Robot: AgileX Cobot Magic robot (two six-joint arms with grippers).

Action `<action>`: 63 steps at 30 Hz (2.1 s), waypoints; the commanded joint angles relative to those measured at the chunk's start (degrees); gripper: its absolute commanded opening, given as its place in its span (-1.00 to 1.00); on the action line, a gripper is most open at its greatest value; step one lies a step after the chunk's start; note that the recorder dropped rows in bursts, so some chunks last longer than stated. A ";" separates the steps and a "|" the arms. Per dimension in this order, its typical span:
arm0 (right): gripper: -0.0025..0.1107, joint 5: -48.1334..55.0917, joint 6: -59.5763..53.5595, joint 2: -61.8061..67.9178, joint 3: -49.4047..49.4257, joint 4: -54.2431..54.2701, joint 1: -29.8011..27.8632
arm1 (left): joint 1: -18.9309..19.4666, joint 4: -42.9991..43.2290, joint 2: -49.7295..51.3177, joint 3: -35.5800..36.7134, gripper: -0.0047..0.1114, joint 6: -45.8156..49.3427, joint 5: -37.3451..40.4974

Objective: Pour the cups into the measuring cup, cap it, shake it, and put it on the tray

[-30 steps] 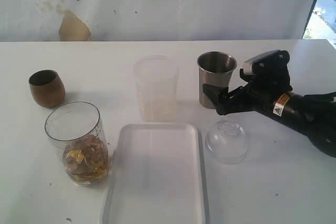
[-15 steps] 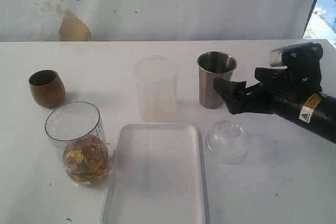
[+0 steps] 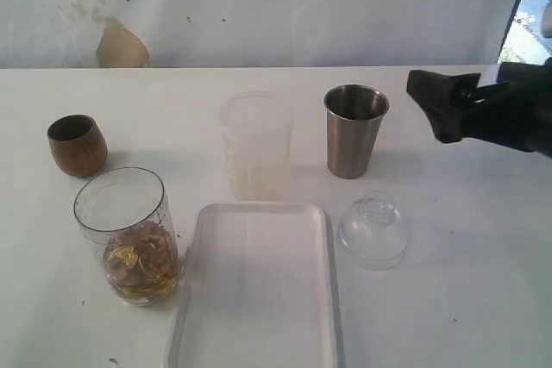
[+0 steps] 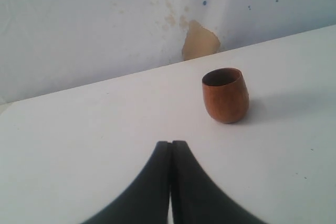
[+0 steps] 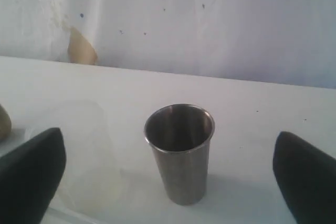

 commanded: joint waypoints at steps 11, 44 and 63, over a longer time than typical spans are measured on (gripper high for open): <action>0.89 1.45 2.70 -7.27 0.25 -0.44 -0.39 | -0.11 0.00 -0.28 0.32 -0.92 0.49 0.12; 0.89 1.42 1.56 -7.27 0.25 -0.44 -0.39 | -2.01 1.95 -0.28 0.32 -0.92 -14.61 -1.16; 0.89 1.42 1.56 -7.27 0.25 -0.44 -0.39 | -1.40 1.95 -0.28 0.32 -0.92 -14.61 -1.23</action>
